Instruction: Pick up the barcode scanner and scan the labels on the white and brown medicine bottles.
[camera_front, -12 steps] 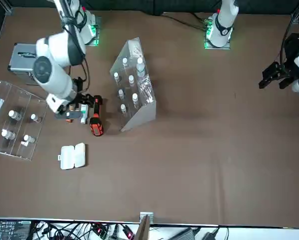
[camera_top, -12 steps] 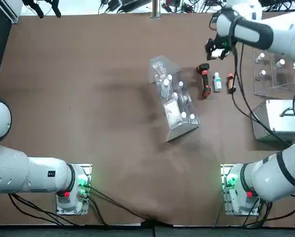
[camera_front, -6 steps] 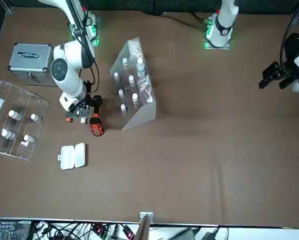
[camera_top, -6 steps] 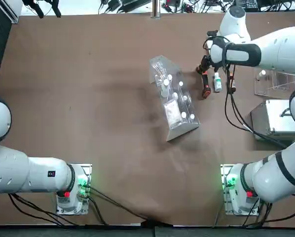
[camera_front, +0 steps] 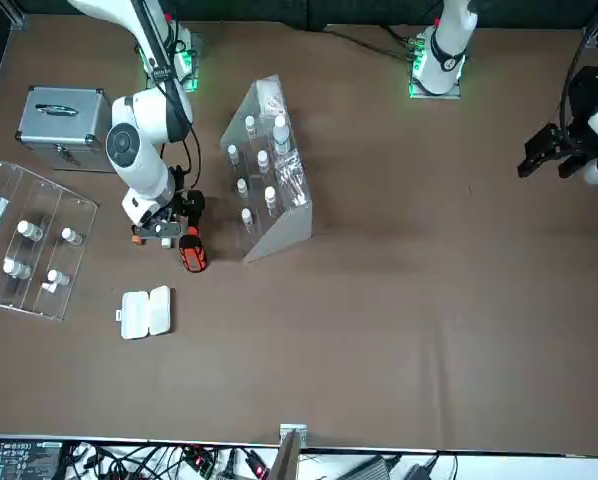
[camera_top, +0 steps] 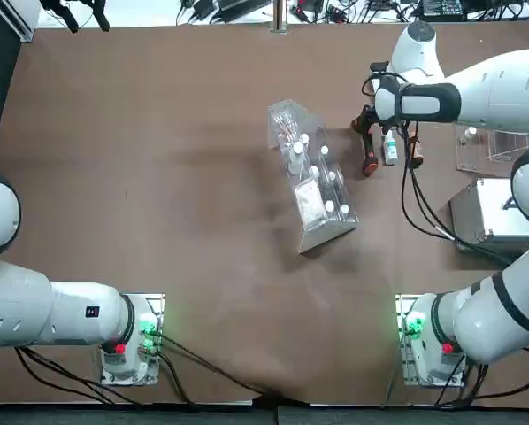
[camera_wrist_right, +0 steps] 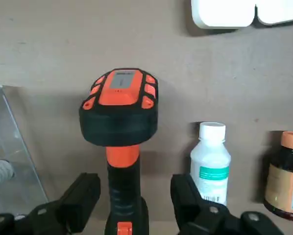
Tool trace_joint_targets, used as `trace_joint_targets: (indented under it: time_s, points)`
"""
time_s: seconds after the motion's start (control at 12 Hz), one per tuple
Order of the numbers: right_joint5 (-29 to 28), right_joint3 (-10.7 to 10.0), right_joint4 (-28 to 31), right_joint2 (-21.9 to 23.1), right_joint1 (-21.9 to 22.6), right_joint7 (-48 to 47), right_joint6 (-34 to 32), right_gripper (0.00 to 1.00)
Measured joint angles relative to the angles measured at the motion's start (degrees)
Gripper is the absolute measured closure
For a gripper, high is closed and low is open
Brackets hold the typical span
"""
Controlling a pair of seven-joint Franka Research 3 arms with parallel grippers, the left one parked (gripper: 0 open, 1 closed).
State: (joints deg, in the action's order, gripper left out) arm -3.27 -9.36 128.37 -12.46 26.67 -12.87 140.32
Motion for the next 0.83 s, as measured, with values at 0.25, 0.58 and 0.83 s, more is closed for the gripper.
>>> trace_joint_targets:
  time_s: [0.25,0.58,0.83]
  points:
    - [0.00,0.00,0.00,-1.80,0.11,0.00,1.15,0.11]
    - [-0.02,0.01,-0.62,-4.70,0.35,-0.01,3.12,0.11]
    - [-0.04,0.13,-1.62,-6.16,0.59,-0.02,3.29,0.10]
